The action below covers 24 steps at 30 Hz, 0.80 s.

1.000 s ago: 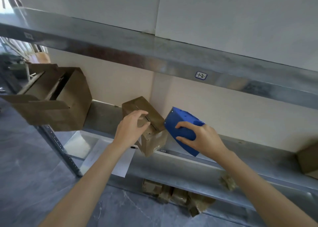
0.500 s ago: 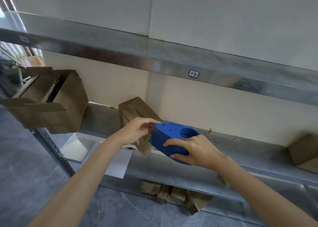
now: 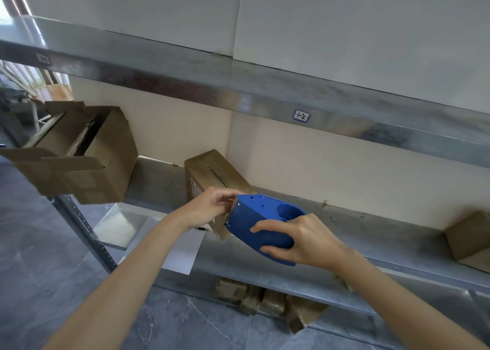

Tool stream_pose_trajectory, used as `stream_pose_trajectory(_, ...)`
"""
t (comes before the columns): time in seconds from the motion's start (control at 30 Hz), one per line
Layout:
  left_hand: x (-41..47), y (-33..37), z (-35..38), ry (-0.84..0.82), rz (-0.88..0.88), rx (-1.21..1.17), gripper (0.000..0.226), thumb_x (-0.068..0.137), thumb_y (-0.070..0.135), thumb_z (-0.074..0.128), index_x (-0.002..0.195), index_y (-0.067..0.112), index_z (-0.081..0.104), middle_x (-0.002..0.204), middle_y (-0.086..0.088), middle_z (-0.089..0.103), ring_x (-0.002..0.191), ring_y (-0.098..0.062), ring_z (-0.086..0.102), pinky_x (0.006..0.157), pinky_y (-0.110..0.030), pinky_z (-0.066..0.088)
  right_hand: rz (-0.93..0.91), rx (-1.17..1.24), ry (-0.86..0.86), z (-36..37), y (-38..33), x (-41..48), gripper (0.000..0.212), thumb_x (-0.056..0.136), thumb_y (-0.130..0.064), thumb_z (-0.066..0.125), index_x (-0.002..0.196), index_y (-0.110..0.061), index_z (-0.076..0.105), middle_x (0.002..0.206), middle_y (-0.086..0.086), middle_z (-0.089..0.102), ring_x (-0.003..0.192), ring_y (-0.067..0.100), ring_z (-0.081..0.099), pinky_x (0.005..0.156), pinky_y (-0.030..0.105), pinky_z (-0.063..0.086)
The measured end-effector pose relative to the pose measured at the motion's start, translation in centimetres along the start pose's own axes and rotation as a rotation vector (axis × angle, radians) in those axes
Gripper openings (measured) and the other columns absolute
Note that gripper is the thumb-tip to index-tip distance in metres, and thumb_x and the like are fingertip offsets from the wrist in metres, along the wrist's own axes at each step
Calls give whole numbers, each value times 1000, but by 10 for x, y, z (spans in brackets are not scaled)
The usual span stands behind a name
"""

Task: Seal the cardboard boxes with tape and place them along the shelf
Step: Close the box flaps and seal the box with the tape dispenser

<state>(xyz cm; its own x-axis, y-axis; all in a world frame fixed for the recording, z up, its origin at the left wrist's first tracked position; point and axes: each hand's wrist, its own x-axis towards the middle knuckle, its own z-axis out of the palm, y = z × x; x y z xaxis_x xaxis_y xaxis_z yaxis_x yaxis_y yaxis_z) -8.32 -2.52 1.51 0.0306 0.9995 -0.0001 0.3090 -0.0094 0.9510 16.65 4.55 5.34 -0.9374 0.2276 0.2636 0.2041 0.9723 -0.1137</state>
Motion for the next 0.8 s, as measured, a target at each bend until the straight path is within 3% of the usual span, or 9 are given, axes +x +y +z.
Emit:
stream_pose_trajectory(0.3, 2, -3, 5, -7, -51, -17, 27, 98, -1, 53, 107, 14, 73, 105, 4, 75, 104, -11, 68, 87, -24, 53, 26, 20, -77, -1, -2, -7, 31, 93, -49, 54, 123, -43, 57, 54, 1, 54, 48, 19, 46, 51, 36, 46)
stream_pose_trajectory(0.47, 4, -5, 4, -13, -74, -2, 24, 97, 1, 55, 107, 15, 73, 108, 4, 73, 108, -12, 66, 94, -28, 53, 19, 29, -86, 0, 1, -7, 32, 93, -50, 52, 124, -45, 53, 57, -1, 57, 49, 17, 47, 52, 32, 46)
stream_pose_trajectory(0.63, 6, -7, 1, -25, -84, 8, 22, 97, 2, 56, 108, 14, 71, 106, 6, 73, 105, -9, 67, 86, -22, 54, -13, 29, -61, 2, 1, -4, 32, 91, -48, 56, 123, -45, 50, 51, -3, 51, 45, 15, 42, 47, 29, 43)
stream_pose_trajectory(0.8, 10, -11, 0, -5, -83, 9, 19, 96, 0, 57, 102, 12, 70, 105, 3, 72, 105, -11, 67, 91, -28, 55, -23, -1, -132, 2, 4, 1, 36, 90, -55, 51, 124, -43, 54, 50, -5, 49, 44, 11, 37, 47, 27, 43)
